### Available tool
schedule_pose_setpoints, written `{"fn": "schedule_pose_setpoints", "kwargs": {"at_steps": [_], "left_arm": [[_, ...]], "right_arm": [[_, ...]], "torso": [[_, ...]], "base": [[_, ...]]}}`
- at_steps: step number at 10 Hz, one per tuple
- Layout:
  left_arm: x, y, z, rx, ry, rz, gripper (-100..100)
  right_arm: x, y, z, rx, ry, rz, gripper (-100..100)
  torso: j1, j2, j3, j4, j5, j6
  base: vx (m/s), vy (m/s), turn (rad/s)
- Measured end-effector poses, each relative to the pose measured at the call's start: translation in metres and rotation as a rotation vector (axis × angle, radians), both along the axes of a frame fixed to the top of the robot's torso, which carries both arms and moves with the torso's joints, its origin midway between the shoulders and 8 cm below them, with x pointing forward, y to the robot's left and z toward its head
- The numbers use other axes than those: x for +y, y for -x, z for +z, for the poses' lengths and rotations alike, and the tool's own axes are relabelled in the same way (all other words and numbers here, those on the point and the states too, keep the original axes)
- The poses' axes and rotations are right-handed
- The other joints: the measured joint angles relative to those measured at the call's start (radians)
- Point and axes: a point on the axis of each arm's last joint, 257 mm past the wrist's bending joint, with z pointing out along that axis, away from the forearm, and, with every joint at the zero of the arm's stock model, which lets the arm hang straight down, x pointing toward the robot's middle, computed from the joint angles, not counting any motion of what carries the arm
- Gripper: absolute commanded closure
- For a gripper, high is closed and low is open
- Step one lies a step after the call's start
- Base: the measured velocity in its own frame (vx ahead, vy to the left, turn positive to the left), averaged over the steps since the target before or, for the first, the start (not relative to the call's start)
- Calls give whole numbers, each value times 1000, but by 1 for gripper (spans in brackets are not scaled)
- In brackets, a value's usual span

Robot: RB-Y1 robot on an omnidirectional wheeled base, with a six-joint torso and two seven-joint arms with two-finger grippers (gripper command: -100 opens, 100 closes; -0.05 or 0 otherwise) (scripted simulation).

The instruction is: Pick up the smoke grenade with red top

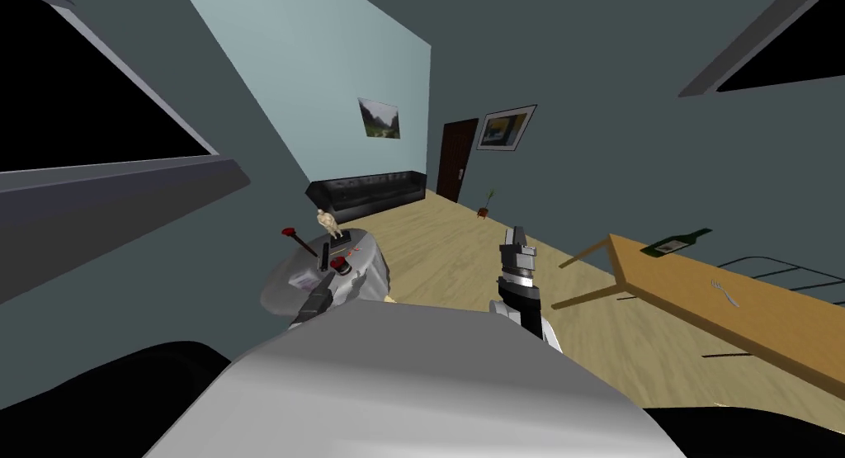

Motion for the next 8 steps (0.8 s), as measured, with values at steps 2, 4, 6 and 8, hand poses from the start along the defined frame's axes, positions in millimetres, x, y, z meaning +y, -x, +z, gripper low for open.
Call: {"fn": "schedule_pose_setpoints", "kwargs": {"at_steps": [2, 4, 6, 8], "left_arm": [[15, 25, -11, 60, 7, 25, -100], [33, 54, -28, 145, 20, 62, -100], [44, 79, -44, 209, 33, 91, -100], [54, 107, -54, 280, 46, 119, -100]], "right_arm": [[0, 0, 0, 0, 0, 0, 0], [0, 0, 0, 0, 0, 0, 0], [0, 0, 0, 0, 0, 0, 0], [0, 0, 0, 0, 0, 0, 0]], "torso": [[0, 0, 0, 0, 0, 0], [1, -2, -1, 0, 0, 0], [2, -2, -1, 0, 0, -1], [2, -2, -1, 0, 0, 0]], "base": [[23, 13, -242], [42, 27, -296], [30, 34, -119], [49, 39, -307]]}}
